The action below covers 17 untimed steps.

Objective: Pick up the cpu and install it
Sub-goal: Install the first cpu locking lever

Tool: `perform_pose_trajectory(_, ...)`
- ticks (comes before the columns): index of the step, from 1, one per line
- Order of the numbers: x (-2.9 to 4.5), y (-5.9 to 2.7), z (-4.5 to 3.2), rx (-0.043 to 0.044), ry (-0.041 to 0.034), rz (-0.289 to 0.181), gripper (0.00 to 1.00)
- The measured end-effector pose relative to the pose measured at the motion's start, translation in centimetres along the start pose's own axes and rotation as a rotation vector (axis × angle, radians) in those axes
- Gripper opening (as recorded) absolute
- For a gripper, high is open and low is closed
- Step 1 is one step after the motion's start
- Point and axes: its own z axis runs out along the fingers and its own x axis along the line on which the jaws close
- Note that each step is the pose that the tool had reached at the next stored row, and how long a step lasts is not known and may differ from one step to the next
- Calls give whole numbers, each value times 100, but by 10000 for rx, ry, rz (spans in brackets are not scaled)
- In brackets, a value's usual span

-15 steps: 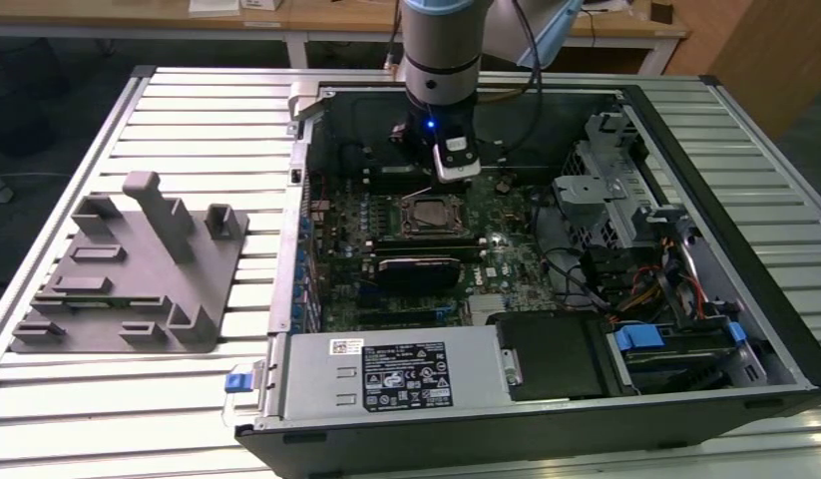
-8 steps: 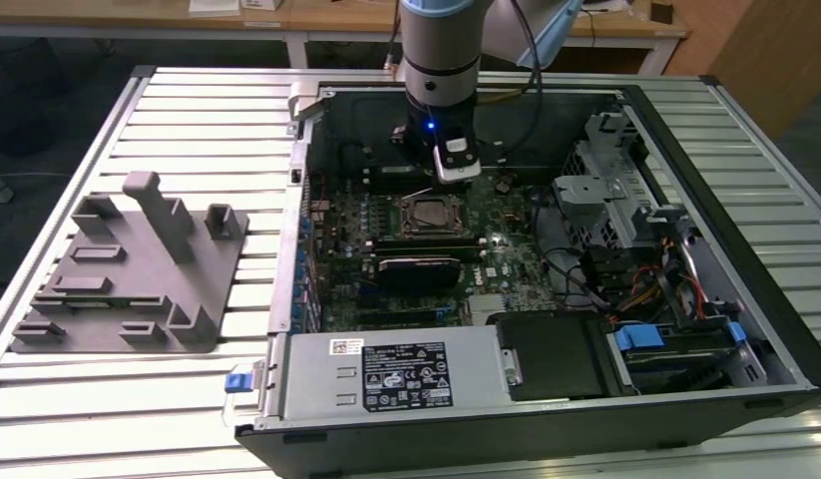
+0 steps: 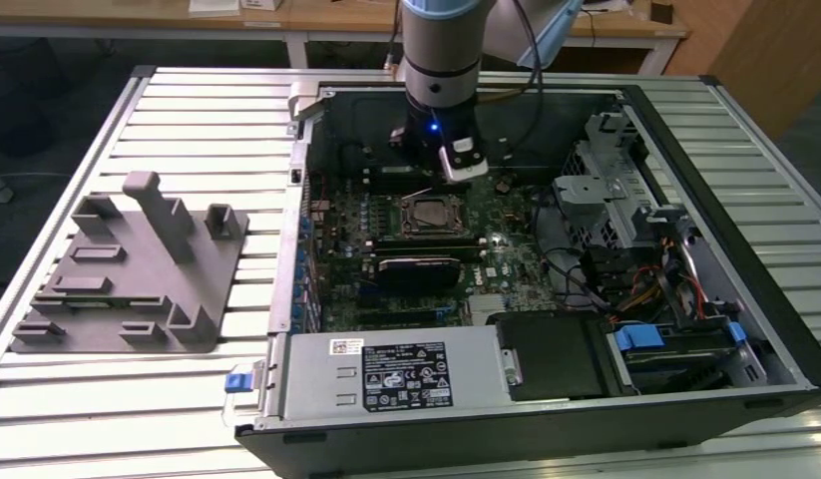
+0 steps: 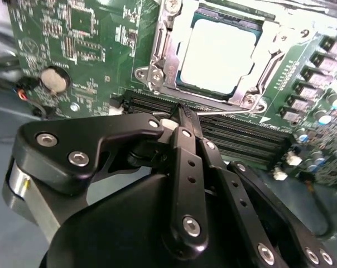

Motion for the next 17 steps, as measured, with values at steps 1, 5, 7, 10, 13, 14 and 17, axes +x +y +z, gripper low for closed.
perform_pose_trajectory(1,0,0,1,-6,34,-170,11)
perform_pose_trajectory(5,1,2,3,-21,110,-548,11)
perform_pose_trajectory(7,1,2,3,-21,112,-556,11)
perform_pose_trajectory(10,1,2,3,-22,113,-561,11)
perform_pose_trajectory(13,1,0,13,-100,141,-614,11)
perform_pose_trajectory(14,2,0,18,-121,148,-646,11)
perform_pose_trajectory(17,2,-4,31,-140,136,-722,11)
